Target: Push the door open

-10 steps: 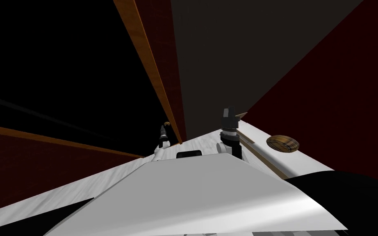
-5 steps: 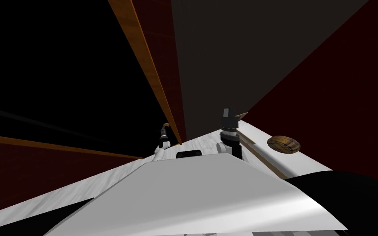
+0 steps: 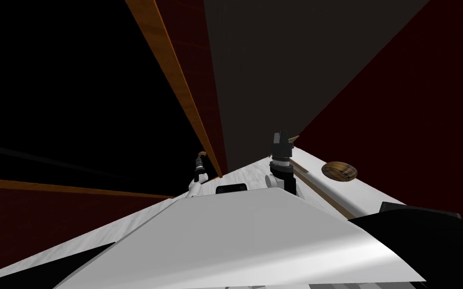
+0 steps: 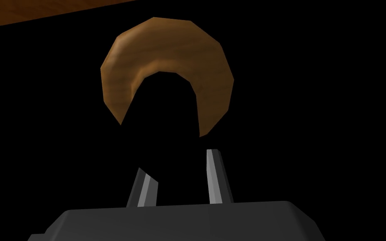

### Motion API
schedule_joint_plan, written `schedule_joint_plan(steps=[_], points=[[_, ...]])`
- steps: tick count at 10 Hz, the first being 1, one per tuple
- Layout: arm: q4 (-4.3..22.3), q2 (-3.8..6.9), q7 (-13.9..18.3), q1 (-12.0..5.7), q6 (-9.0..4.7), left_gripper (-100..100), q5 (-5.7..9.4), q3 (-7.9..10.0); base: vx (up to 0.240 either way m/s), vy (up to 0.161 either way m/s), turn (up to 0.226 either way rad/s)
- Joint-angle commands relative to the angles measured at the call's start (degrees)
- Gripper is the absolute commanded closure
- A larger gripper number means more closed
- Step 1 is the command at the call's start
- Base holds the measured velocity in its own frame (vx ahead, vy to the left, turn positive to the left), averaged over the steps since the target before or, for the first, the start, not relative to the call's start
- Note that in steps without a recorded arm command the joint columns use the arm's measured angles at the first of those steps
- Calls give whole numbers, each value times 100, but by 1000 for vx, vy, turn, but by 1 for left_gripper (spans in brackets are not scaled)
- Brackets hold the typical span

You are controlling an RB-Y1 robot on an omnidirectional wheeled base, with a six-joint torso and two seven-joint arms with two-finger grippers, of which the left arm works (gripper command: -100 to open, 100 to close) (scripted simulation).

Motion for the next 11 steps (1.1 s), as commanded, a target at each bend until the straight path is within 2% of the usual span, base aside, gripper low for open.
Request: schedule_joint_plan(steps=[1, 2, 3, 4, 5, 7, 8, 9, 11], points=[[-26, 65, -145, -96, -153, 100, 89, 213, 60, 102, -217], [-14, 79, -189, -118, -196, 100, 122, 288, 40, 105, -144], [-14, 79, -189, -118, -196, 100, 122, 288, 29, 76, -49], [98, 79, -189, -118, -196, 100, 122, 288, 22, 27, 1], [55, 79, -189, -118, -196, 100, 122, 288, 5, -8, 18], [27, 119, -337, -192, -340, 100, 232, 534, 6, 45, -175], [27, 119, -337, -192, -340, 100, 232, 534, 14, 62, -63], [43, 132, -393, -220, -394, 100, 274, 628, 13, 60, -100], [43, 132, -393, -220, -394, 100, 274, 628, 13, 41, -7]])
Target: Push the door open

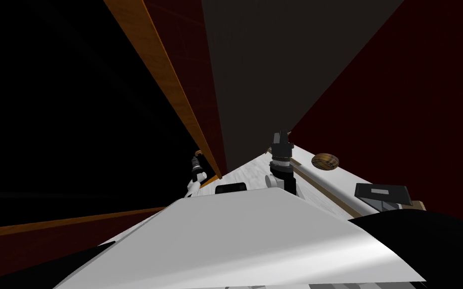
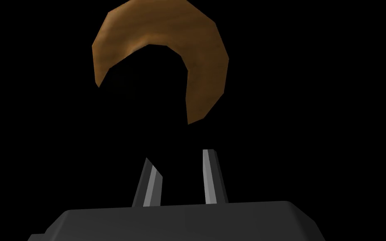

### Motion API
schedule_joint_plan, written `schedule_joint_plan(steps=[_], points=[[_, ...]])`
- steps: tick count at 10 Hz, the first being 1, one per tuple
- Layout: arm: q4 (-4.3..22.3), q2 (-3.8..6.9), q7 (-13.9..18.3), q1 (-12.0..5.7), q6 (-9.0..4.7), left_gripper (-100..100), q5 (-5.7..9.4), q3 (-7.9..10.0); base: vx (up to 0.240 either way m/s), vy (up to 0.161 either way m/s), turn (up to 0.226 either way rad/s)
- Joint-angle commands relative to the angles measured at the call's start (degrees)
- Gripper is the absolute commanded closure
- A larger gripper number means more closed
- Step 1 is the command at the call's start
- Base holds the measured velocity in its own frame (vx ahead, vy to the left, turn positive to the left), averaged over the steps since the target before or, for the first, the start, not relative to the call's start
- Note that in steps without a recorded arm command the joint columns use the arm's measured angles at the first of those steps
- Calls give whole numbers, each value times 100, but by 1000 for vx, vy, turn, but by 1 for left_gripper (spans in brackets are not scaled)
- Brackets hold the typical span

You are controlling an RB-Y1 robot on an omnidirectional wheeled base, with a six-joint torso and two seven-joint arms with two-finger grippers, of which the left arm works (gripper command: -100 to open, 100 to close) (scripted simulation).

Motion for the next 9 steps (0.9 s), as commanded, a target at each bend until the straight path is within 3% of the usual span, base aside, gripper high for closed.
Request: schedule_joint_plan(steps=[1, 3, 6, 7, 9], points=[[13, 156, -58, -89, -160, 100, 70, 172, 12, 42, -90], [47, 179, -182, -151, -280, 100, 162, 379, 20, 73, -165], [47, 179, -182, -151, -280, 100, 162, 379, 6, 35, -9], [65, 189, -247, -183, -344, 100, 211, 487, 5, 29, -115], [65, 189, -247, -183, -344, 100, 211, 487, 6, 32, -13]])
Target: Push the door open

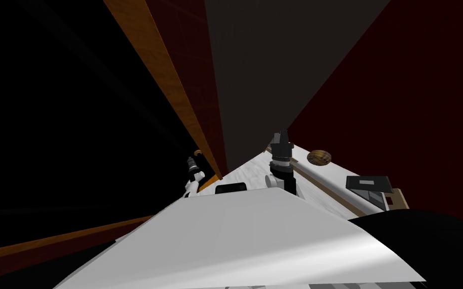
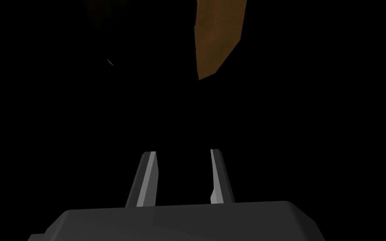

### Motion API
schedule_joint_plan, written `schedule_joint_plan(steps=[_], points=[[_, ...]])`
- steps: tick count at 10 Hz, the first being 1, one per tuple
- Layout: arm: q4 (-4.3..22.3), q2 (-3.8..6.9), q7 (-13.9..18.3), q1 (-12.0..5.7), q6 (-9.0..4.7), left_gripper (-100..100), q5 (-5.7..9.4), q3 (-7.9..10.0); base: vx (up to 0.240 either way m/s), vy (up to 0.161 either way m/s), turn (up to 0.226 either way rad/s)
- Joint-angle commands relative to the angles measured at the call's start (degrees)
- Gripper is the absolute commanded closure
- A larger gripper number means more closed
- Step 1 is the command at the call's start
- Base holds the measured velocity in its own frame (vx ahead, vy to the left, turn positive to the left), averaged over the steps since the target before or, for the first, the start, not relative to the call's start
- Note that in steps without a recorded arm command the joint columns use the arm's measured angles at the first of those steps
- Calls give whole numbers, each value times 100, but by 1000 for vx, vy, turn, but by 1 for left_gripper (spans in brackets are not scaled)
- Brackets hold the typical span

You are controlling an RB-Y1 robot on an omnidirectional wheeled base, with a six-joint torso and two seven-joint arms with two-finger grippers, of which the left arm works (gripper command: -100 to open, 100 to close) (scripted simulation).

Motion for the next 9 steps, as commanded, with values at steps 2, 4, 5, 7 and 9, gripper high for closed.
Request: schedule_joint_plan(steps=[2, 4, 5, 7, 9], points=[[-9, 85, -65, -70, -219, 100, 59, 148, -3, 46, -83], [29, 101, -204, -140, -354, 100, 163, 380, 20, 93, -193], [29, 101, -204, -140, -354, 100, 163, 380, 23, 45, -4], [69, 113, -347, -211, -494, 100, 271, 620, 20, 64, -148], [89, 117, -421, -248, -566, 100, 326, 743, 4, 59, -97]])
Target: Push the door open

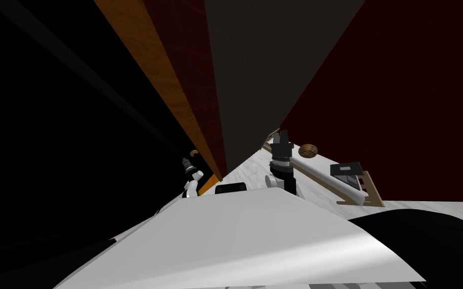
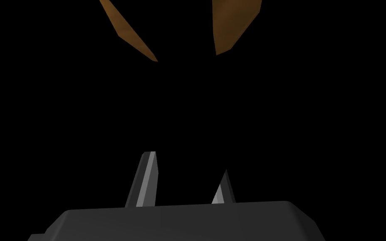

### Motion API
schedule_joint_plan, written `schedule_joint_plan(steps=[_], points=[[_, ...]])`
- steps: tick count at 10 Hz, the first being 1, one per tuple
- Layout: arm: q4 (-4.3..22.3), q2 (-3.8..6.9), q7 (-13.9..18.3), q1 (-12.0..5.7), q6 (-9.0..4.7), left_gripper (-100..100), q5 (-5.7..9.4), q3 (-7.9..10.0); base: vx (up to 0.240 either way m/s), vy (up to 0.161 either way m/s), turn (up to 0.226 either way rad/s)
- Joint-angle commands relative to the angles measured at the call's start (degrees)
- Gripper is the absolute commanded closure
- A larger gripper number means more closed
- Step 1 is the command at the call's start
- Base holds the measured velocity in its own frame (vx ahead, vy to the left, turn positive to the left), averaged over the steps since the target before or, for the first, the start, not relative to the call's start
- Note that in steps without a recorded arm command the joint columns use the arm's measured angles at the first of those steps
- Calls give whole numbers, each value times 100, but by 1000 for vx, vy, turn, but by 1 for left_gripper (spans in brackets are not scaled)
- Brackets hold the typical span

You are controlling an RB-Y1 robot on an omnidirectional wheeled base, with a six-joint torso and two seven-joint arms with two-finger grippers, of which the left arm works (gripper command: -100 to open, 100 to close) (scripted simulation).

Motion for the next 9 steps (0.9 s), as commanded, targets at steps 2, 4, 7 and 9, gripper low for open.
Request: schedule_joint_plan(steps=[2, 4, 7, 9], points=[[-307, 27, -67, 33, -8, 100, 32, 91, 6, 31, -34], [-264, 29, -219, -43, -157, 100, 147, 346, 7, 48, -157], [-264, 29, -219, -43, -157, 100, 147, 346, 12, 43, -29], [-264, 29, -219, -43, -157, 100, 147, 346, 5, 5, 35]])
